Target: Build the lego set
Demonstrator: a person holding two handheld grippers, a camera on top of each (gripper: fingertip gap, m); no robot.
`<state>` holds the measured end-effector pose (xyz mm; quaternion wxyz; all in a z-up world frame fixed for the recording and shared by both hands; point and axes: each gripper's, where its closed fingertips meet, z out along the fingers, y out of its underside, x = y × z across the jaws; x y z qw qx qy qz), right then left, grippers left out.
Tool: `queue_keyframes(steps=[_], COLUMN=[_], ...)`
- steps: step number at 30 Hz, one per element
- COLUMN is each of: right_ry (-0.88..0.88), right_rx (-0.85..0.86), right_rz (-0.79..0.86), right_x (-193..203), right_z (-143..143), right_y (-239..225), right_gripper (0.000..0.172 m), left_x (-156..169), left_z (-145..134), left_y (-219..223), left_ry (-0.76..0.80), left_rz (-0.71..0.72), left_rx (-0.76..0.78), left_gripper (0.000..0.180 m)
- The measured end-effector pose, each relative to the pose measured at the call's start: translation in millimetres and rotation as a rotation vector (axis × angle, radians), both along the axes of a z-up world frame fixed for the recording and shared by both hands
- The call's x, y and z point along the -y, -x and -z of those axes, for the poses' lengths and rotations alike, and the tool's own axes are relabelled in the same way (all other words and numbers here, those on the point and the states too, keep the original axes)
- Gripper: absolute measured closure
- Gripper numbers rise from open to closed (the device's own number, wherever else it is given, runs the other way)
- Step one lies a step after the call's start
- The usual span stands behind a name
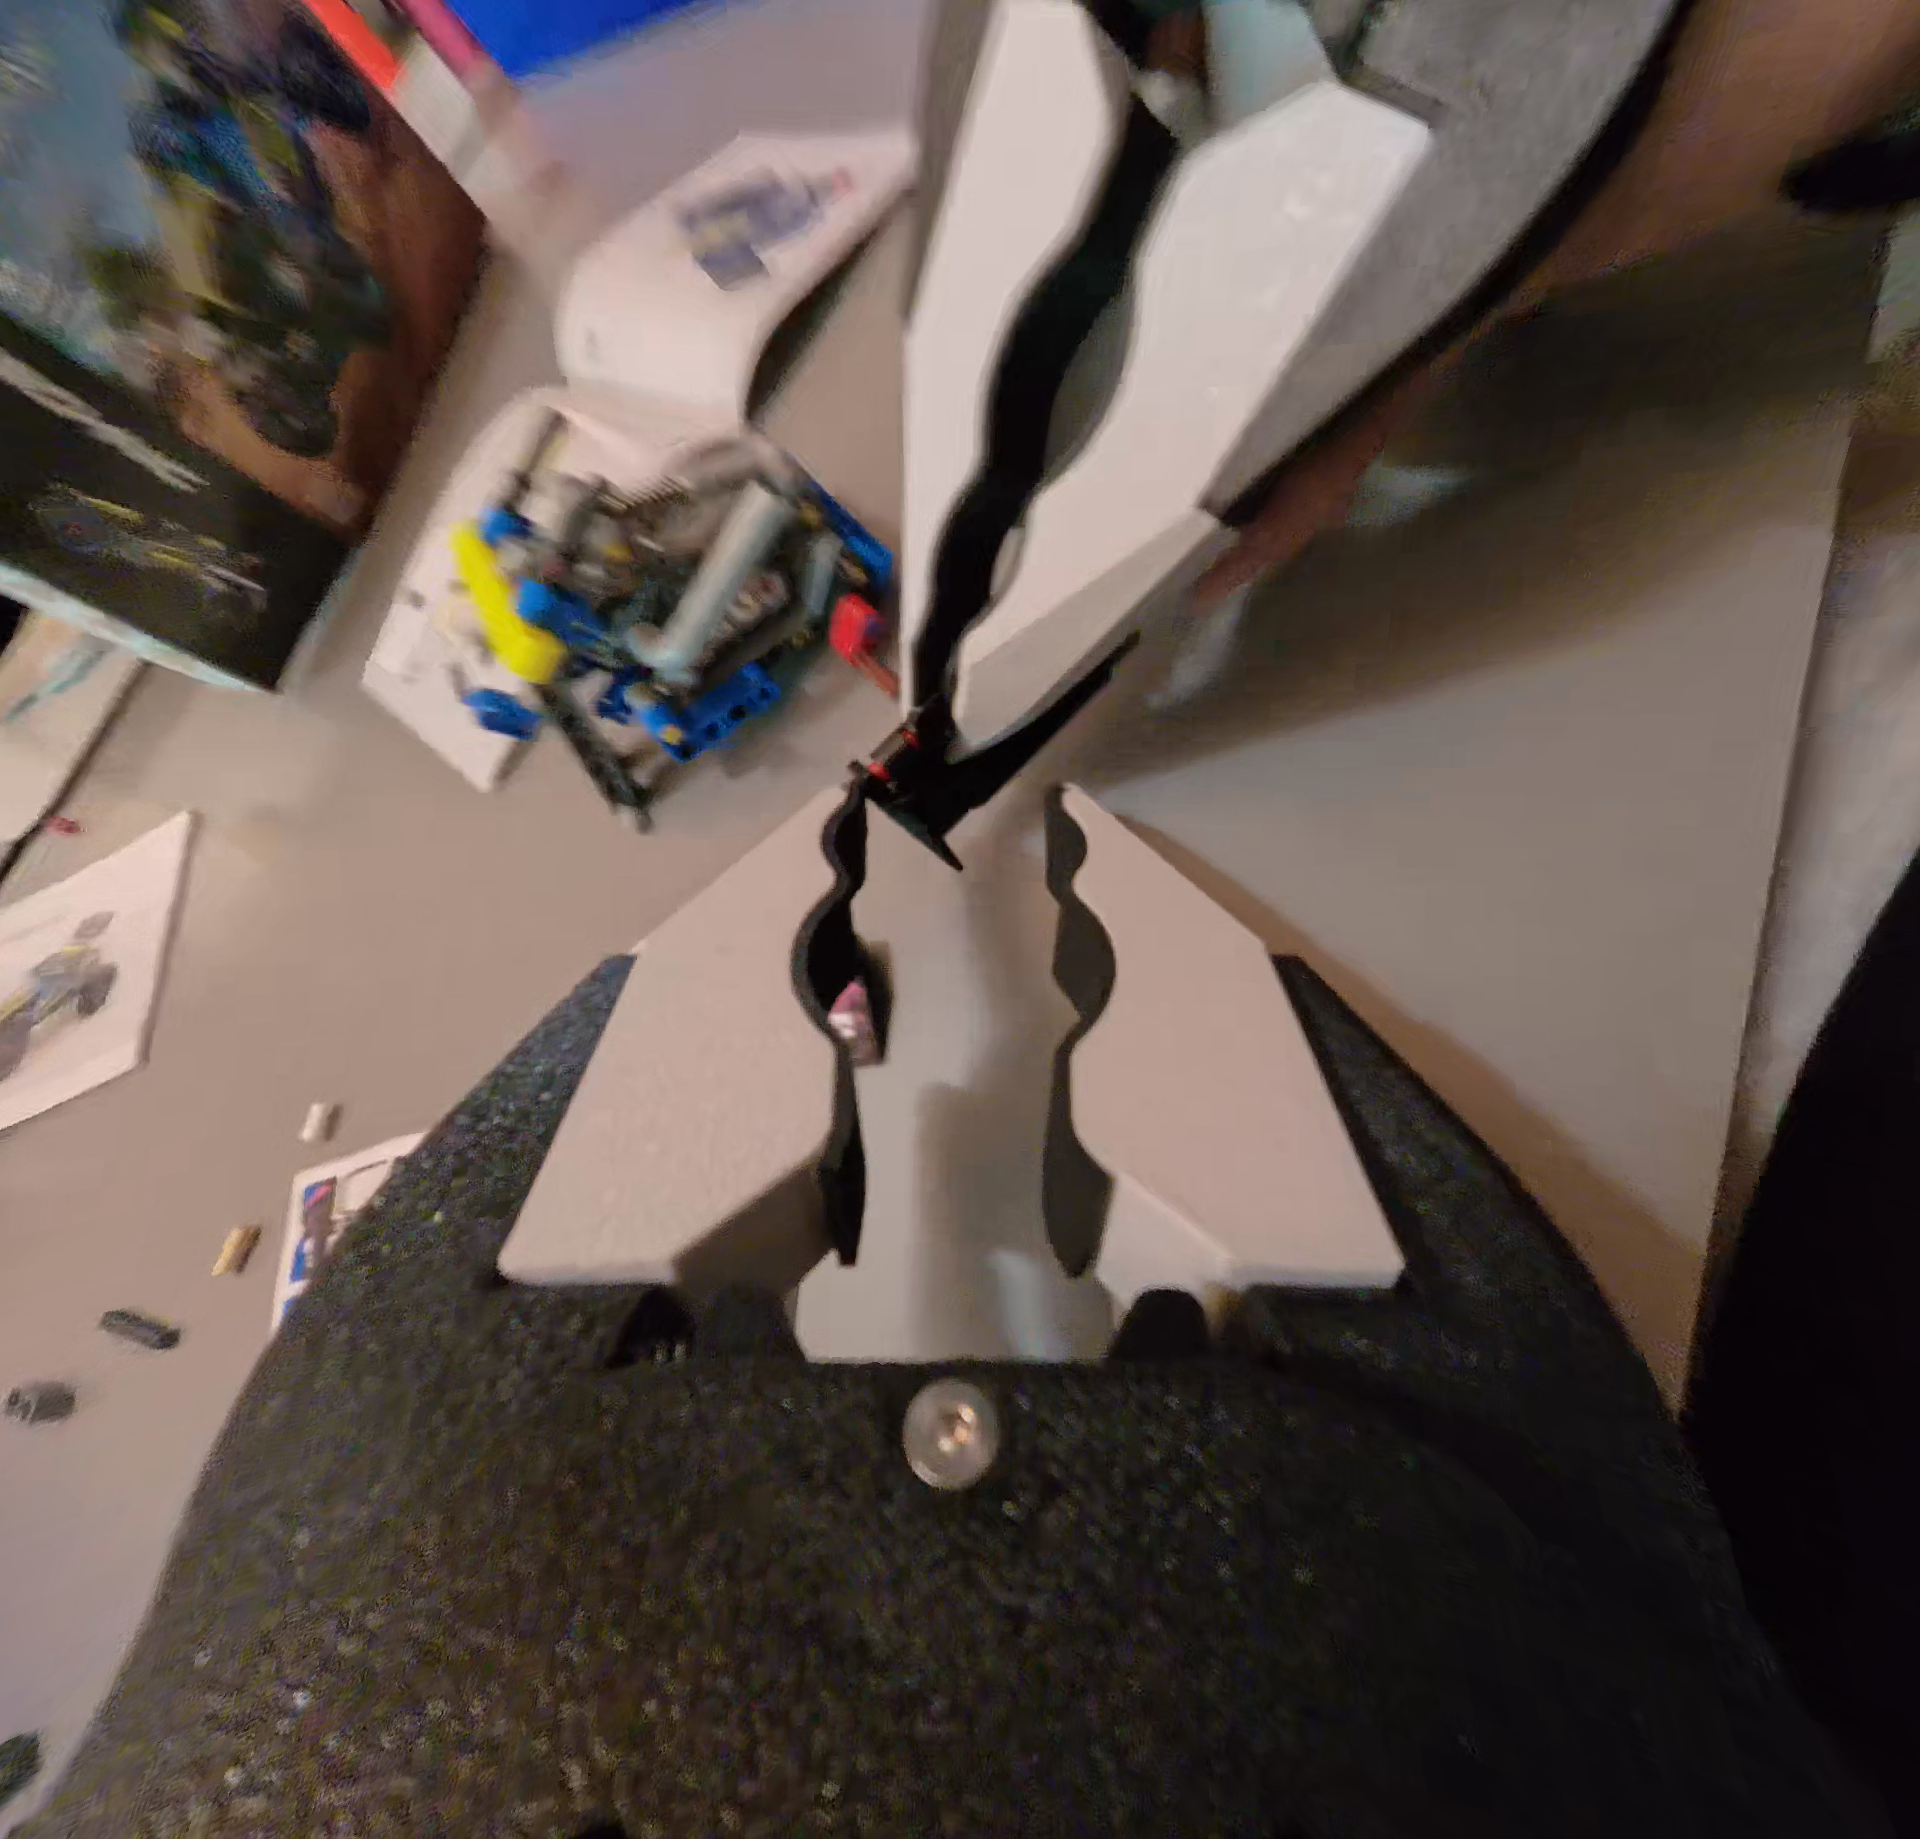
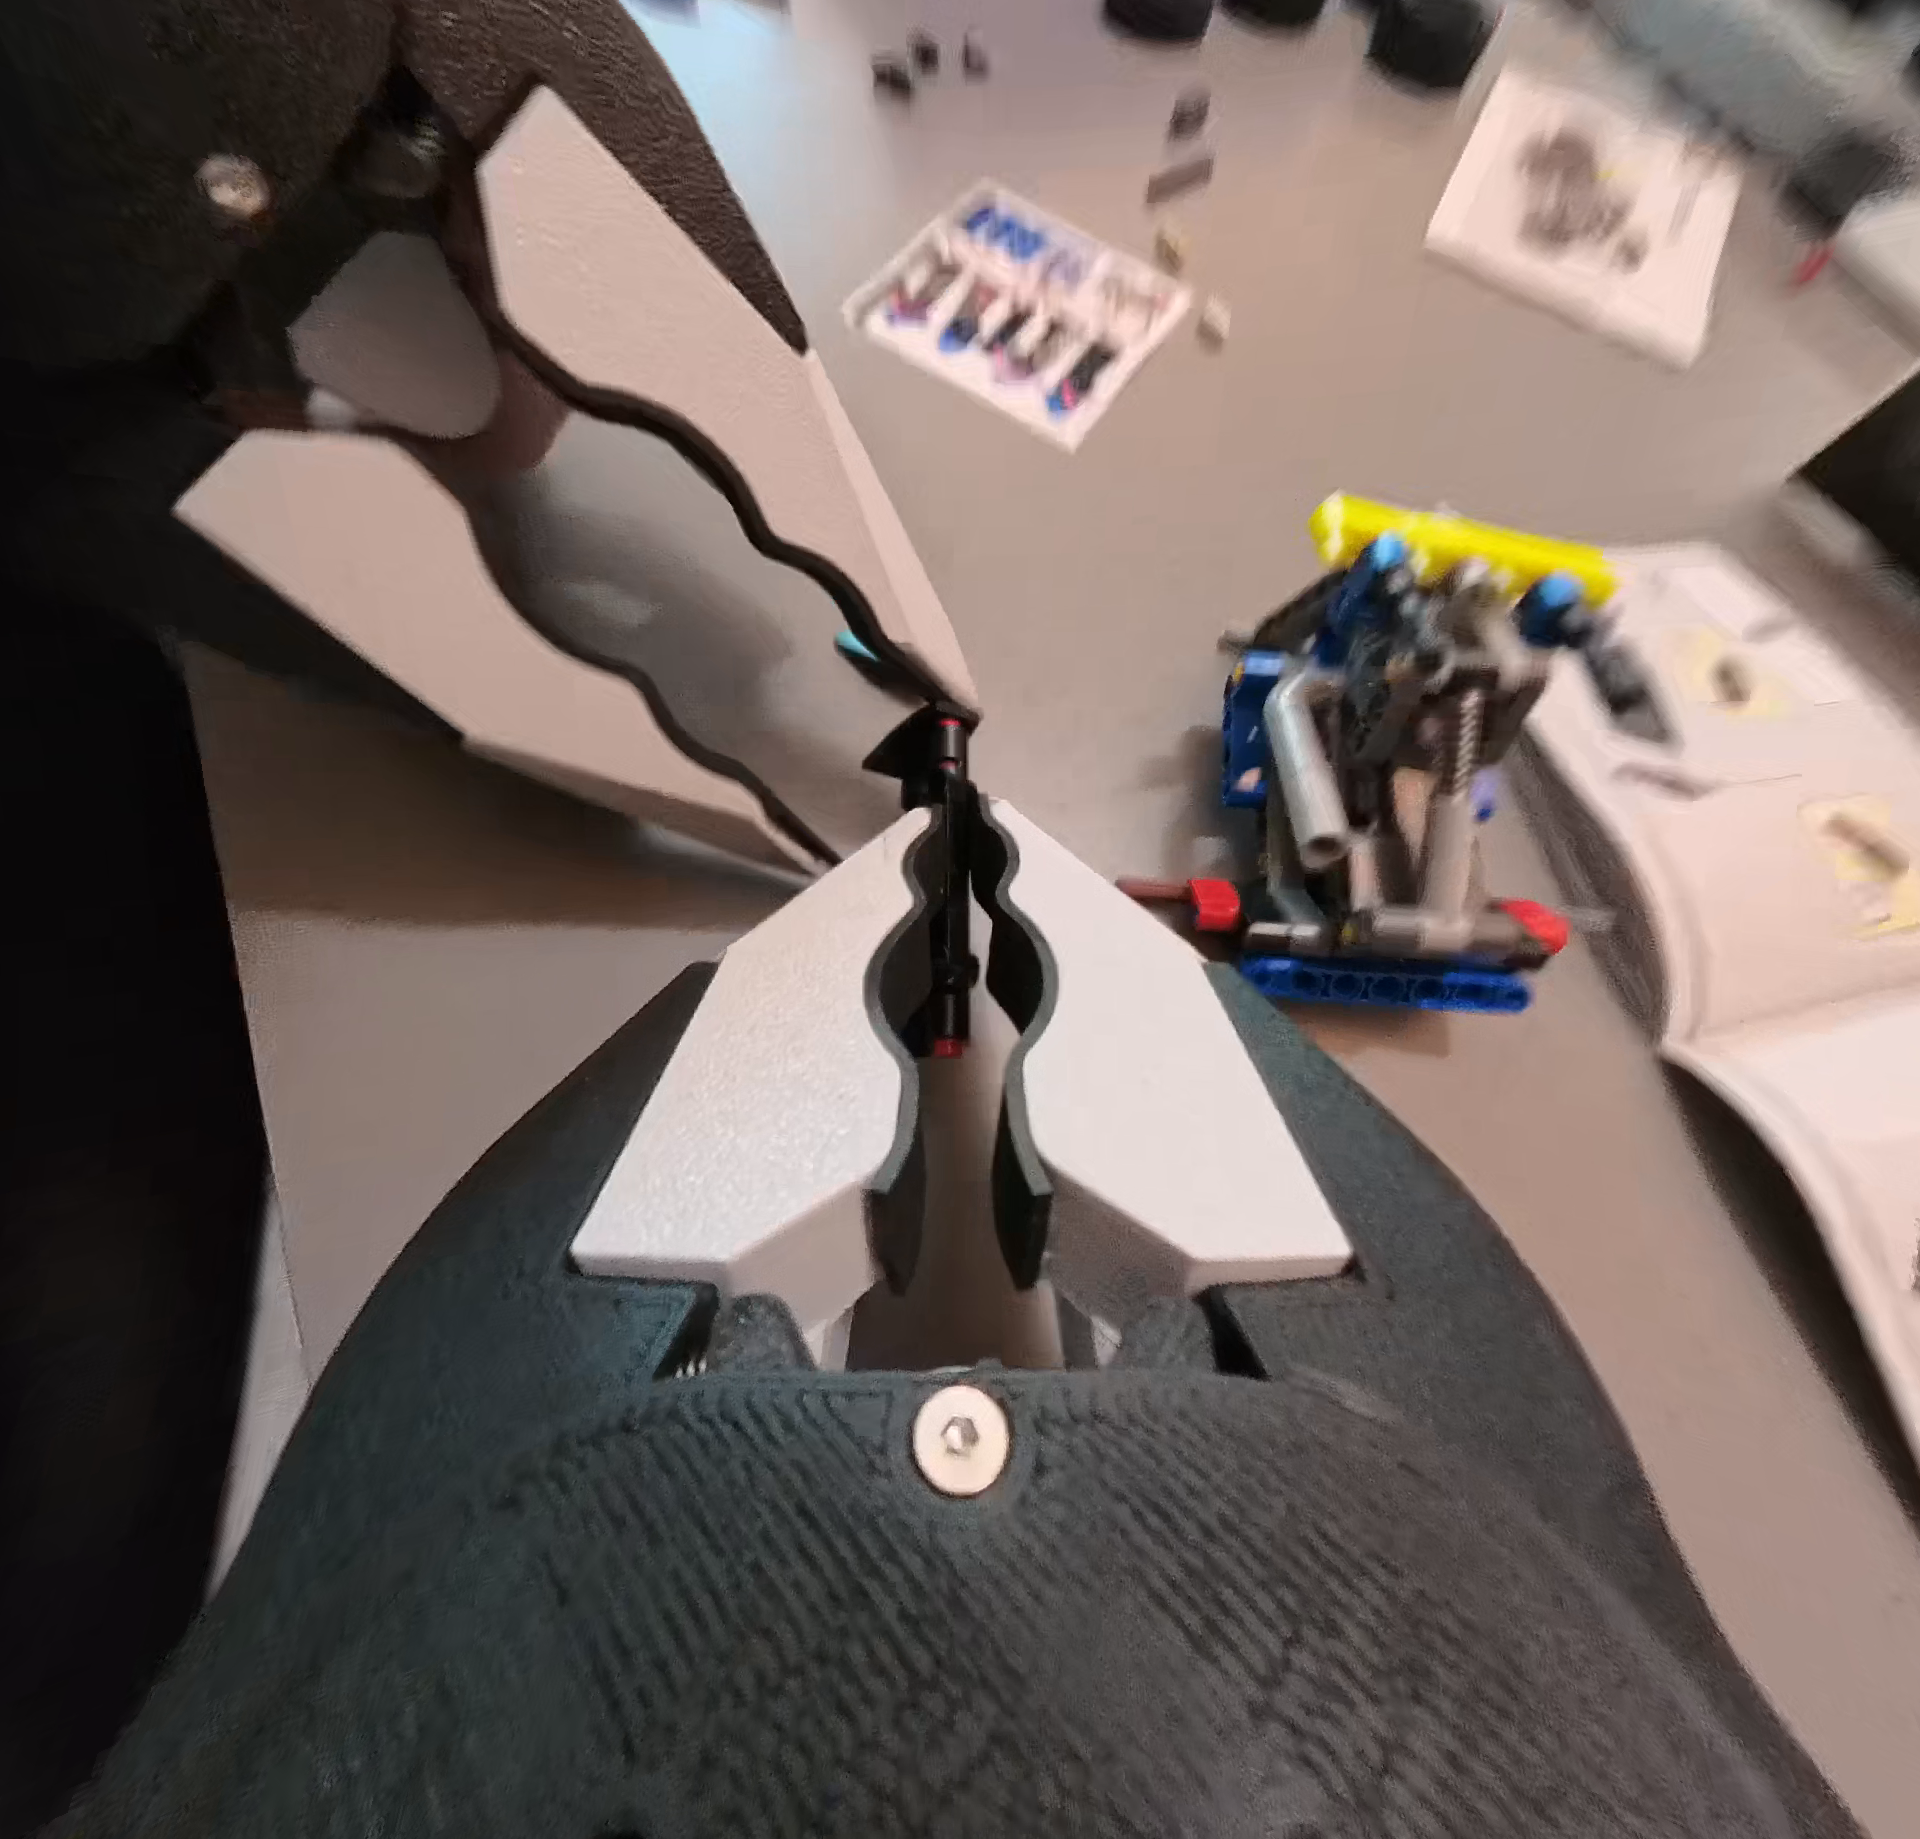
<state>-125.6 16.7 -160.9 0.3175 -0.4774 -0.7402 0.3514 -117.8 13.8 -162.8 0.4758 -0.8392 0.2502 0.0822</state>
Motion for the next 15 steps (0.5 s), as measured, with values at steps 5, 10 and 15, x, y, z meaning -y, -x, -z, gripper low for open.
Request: queue_keyframes(steps=[5, 10, 15], right_ry=[-0.052, -0.036, -0.197], right_rx=[-0.367, -0.727, -0.824], right_rz=[-0.190, -0.266, -0.332], right_x=[15, 31, 44], right_z=[-50, -106, -127], right_y=[-6, -22, -35], right_gripper=[0.171, 0.172, 0.171], left_x=[7, 19, 29], left_z=[-54, -97, -120], left_y=[1, -25, -34], left_ry=[-0.174, -0.279, -0.419], left_rz=[0.049, 0.206, 0.364], left_rx=[0.157, 0.089, -0.090], left_gripper=[0.152, 0.160, 0.167])
